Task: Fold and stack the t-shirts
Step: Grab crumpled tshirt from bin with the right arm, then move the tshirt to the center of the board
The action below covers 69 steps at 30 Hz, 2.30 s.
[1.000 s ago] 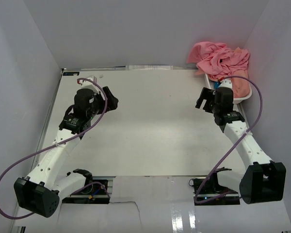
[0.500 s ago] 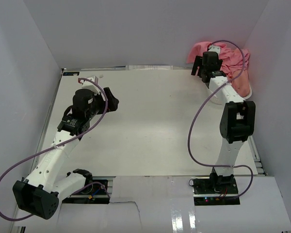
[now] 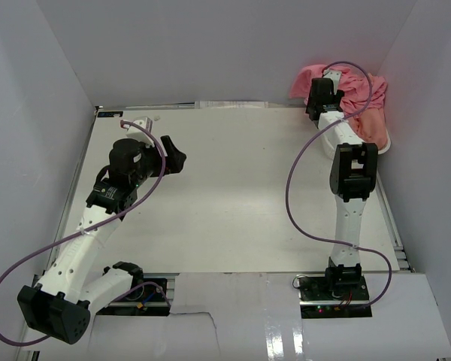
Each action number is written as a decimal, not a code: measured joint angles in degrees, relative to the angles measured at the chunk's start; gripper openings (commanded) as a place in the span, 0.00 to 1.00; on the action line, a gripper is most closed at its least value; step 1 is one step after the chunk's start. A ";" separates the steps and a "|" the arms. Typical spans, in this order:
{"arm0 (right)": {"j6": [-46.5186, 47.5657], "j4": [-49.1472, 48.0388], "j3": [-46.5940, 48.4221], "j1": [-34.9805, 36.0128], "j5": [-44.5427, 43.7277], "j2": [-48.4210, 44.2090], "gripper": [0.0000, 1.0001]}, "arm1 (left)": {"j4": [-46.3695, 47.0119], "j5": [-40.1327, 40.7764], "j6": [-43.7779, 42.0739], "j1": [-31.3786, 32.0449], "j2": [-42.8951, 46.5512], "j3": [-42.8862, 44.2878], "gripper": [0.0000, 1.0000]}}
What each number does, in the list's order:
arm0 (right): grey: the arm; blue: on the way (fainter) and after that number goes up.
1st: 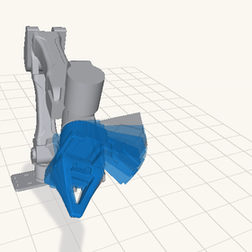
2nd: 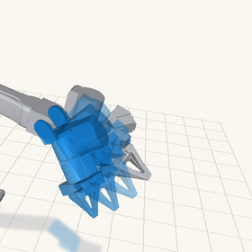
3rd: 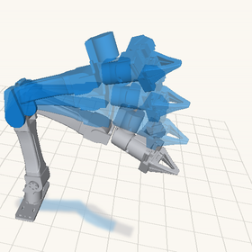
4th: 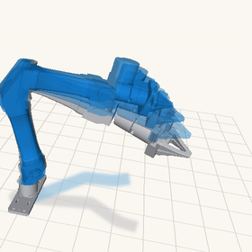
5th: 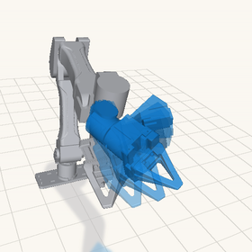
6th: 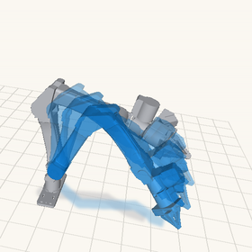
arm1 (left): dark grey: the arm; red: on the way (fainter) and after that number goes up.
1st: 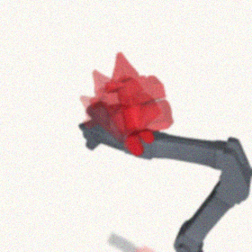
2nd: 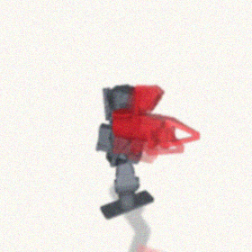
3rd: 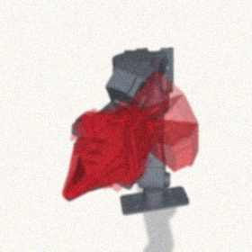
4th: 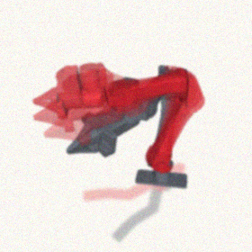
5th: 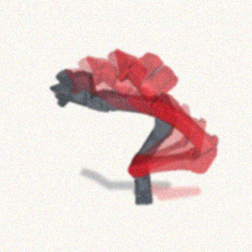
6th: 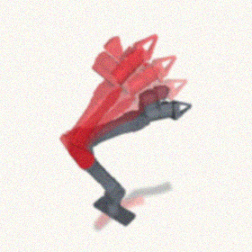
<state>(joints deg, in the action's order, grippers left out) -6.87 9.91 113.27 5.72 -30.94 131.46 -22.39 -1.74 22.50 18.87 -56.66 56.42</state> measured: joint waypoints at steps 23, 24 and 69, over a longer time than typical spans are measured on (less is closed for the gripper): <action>-1.70 0.72 -0.50 -1.03 4.26 -4.57 0.08 | 0.11 -3.74 -0.22 0.00 -2.56 0.00 0.98; -1.53 0.87 -1.27 -0.87 7.04 -6.40 0.08 | 0.11 -3.89 -0.22 0.00 -2.71 0.00 0.98; -2.25 20.59 -31.36 15.34 9.42 -37.00 0.91 | -1.07 4.96 0.37 -0.02 -2.16 -0.55 0.98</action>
<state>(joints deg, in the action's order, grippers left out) -9.13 30.50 81.91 21.06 -21.52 94.45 -23.46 3.22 22.87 18.85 -58.83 55.88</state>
